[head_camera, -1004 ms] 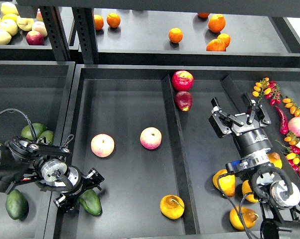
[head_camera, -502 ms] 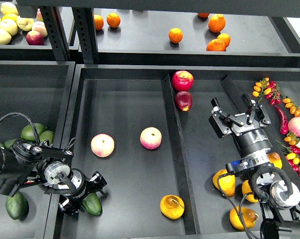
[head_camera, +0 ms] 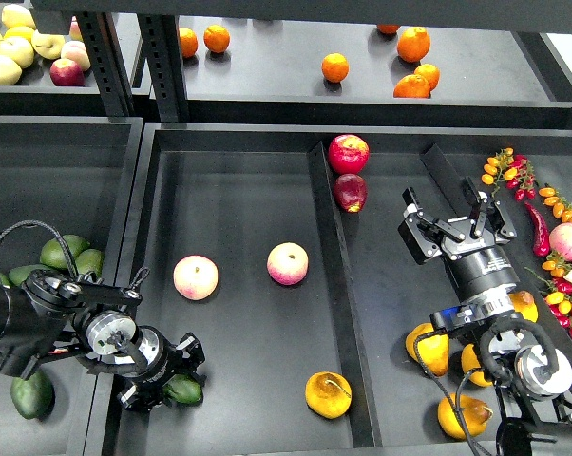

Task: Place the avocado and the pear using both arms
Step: 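Close the left gripper on the avocado and lift it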

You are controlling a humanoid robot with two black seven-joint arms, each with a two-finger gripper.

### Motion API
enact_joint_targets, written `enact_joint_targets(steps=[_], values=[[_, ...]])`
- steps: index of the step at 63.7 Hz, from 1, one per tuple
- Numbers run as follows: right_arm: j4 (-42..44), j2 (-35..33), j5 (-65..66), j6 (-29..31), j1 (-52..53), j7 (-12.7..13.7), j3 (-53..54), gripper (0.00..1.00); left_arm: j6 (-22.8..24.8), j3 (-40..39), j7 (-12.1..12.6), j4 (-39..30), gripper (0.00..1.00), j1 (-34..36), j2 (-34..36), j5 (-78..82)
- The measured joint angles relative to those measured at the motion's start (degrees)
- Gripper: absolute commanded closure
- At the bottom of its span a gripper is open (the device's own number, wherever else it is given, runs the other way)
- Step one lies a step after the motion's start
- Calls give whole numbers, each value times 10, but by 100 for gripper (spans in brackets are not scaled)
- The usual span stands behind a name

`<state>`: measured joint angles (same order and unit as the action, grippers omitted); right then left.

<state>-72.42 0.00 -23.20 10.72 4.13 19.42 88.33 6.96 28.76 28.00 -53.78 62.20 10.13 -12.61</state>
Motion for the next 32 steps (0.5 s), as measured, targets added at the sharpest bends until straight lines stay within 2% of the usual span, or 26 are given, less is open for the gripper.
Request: enact_joint_targets(steps=[14,32], values=[[0,0,-1,0,0,0,-1,0,6,-18,0,-12,68,10,5,0],[-2,0,-3,0,0,0,-8,0,8,-42,0,-60,68,43,18,-2]])
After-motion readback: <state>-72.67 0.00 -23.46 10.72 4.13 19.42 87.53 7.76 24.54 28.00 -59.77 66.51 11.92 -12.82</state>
